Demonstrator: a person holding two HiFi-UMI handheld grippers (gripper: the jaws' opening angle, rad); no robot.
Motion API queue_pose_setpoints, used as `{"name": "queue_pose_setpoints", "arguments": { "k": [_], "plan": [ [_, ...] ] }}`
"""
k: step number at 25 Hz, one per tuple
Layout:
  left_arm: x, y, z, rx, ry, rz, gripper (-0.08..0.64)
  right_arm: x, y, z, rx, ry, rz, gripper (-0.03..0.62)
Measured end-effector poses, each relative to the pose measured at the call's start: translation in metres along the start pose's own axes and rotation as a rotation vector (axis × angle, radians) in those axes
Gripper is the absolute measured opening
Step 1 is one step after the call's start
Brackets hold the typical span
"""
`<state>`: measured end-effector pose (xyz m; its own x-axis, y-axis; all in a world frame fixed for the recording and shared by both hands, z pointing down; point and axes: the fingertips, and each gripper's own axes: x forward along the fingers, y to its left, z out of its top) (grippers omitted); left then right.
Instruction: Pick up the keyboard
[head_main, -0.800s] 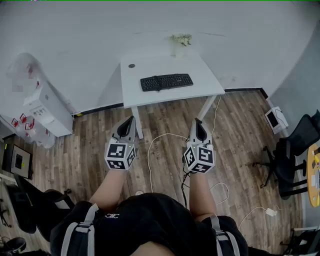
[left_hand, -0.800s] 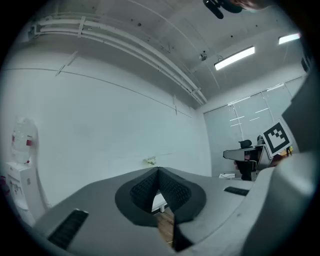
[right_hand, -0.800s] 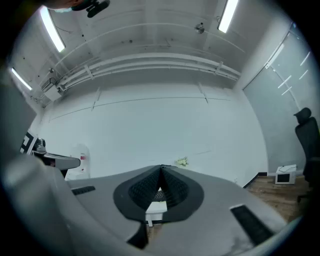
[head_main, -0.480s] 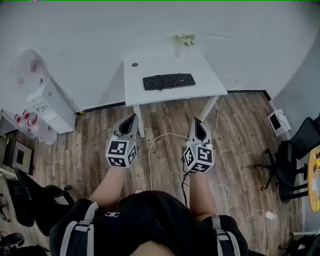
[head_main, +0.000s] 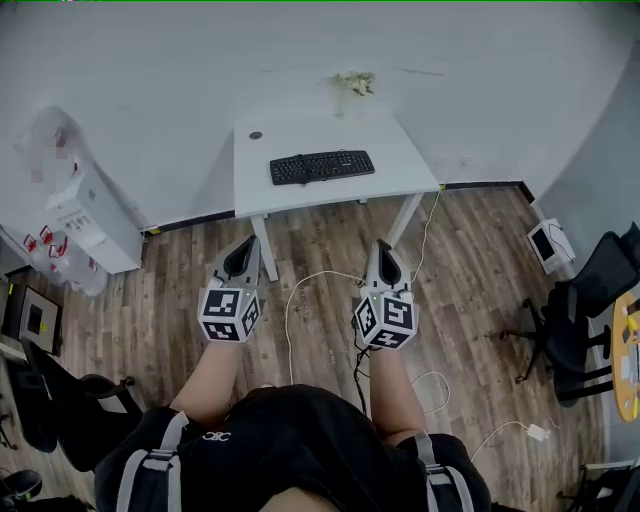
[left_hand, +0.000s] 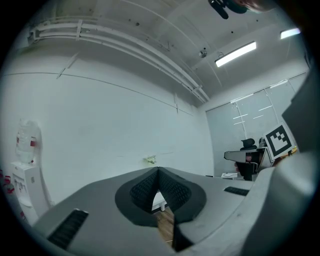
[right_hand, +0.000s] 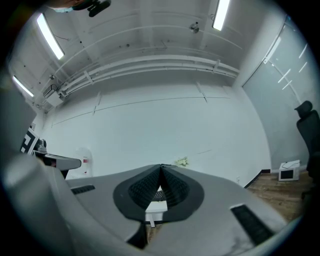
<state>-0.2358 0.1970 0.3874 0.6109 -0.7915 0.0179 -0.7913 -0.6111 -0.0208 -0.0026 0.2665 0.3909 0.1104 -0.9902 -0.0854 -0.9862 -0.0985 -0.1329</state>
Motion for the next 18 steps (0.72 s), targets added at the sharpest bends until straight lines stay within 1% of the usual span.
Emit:
{"name": "queue_pose_setpoints", "arguments": {
  "k": [4,9,12,18],
  "plan": [
    [0.007,-0.028,-0.002,-0.002,-0.002,0.0,-0.002,-0.01,-0.025,-0.001,-0.004,0.005,-0.001,0.003],
    [0.009,-0.055,-0.003,-0.017,-0.006,-0.004,-0.001,-0.021,-0.047,-0.002,-0.007,0.008,0.01,0.003],
    [0.009,-0.058,-0.009,-0.029,0.006,0.009,-0.002,-0.024,-0.051,-0.003,0.016,0.015,0.025,0.003],
    [0.013,-0.056,-0.007,-0.019,-0.019,0.019,-0.001,-0.017,-0.045,-0.002,-0.014,-0.004,0.049,0.004]
  ]
}}
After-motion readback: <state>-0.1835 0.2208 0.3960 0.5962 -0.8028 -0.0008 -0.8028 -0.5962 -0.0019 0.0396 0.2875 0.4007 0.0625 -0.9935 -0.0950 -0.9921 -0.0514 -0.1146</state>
